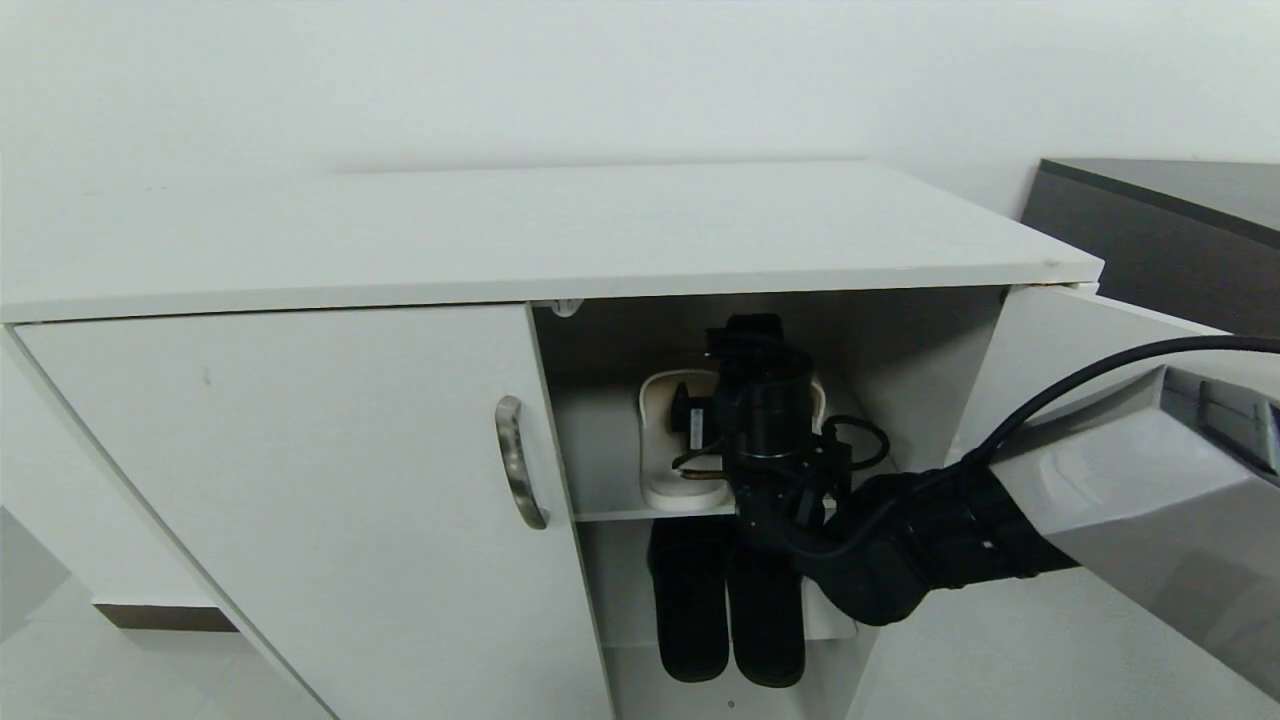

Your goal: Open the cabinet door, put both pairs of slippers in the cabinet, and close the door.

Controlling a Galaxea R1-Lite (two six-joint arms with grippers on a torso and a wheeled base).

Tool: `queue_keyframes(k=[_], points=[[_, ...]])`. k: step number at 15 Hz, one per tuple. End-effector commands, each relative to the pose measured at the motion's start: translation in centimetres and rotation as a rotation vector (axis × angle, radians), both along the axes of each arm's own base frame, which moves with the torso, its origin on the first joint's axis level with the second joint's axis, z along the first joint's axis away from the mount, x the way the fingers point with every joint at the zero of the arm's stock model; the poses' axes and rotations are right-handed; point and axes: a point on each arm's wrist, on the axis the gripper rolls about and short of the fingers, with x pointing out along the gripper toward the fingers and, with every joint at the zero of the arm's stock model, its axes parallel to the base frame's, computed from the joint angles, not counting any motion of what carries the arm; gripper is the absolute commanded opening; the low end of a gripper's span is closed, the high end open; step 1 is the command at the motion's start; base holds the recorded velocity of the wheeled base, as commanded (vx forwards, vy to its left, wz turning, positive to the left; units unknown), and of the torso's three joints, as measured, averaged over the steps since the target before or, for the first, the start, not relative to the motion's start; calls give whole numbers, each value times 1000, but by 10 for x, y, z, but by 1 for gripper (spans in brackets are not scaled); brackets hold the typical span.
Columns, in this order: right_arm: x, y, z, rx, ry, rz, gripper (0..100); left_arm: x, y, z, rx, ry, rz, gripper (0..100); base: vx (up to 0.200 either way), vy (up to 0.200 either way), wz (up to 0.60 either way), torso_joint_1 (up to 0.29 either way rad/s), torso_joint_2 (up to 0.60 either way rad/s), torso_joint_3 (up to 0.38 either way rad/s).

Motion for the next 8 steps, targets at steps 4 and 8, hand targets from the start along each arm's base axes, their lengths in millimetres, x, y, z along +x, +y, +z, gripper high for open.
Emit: queue_keyframes(k=[4, 8], points=[[-50, -16, 19, -6, -11, 127, 100, 0, 0, 0, 0, 2, -1, 0, -50, 0, 0, 1, 1, 1], [-63, -17, 26, 18, -33, 151, 0, 0, 0, 0, 0, 0, -1, 0, -200, 0, 0, 8, 2, 1]])
